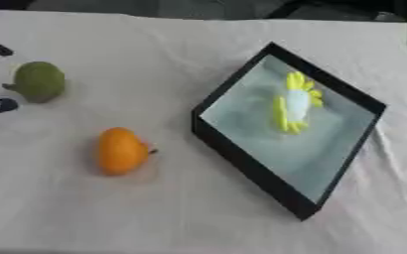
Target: Pick up objects on the table and place them in the box.
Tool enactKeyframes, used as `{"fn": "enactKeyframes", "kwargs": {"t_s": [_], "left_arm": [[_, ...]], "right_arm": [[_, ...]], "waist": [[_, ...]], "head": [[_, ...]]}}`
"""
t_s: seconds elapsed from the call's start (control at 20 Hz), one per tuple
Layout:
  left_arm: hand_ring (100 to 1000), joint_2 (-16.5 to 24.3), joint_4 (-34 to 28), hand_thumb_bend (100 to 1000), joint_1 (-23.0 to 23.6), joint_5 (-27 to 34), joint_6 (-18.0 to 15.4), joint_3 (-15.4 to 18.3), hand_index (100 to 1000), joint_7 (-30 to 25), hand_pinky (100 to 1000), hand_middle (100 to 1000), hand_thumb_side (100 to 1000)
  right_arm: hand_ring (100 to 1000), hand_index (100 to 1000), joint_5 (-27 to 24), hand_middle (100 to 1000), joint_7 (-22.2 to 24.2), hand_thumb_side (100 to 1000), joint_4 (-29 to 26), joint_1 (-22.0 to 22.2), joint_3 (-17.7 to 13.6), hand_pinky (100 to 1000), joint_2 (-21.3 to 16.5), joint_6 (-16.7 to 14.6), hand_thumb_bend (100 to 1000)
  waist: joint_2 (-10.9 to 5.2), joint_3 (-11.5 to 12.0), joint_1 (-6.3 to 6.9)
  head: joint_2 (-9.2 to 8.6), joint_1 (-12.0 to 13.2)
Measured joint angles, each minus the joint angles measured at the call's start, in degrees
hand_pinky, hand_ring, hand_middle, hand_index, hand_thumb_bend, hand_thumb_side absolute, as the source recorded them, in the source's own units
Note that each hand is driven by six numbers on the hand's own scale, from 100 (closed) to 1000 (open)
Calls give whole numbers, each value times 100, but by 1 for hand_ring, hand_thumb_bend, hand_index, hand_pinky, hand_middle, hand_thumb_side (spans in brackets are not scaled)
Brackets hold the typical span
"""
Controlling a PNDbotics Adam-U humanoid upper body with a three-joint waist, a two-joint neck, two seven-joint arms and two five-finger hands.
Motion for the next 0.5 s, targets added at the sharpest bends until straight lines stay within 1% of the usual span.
{"fn": "enactKeyframes", "kwargs": {"t_s": [0.05,0.25,0.3,0.4,0.45,0.5], "left_arm": [[899,-40,127,617,-60,-72,-40,-18,945,-35,956,859,504],[895,-246,655,614,-327,-482,-198,-47,940,-50,952,854,484],[892,-311,799,606,-398,-581,-230,-47,940,-27,950,852,475],[889,-449,1062,587,-553,-757,-281,-29,939,47,947,850,468],[883,-519,1183,535,-615,-837,-299,-17,938,93,942,845,484],[881,-590,1306,539,-667,-891,-310,2,938,132,939,845,477]], "right_arm": [[817,794,4,717,0,459,1,14,0,946,1,0,100],[816,792,6,716,2,467,21,23,0,947,45,2,100],[816,792,6,716,3,484,36,24,1,947,46,3,100],[816,792,8,716,3,490,54,41,1,947,54,6,100],[816,791,11,715,3,475,71,52,1,947,61,9,100],[816,791,13,715,5,500,79,67,1,947,70,14,100]], "waist": [[0,0,0],[2,-5,-14],[5,-7,-24],[23,-12,-41],[36,-13,-41],[44,-17,-39]], "head": [[0,21],[0,71],[0,78],[0,96],[0,101],[0,106]]}}
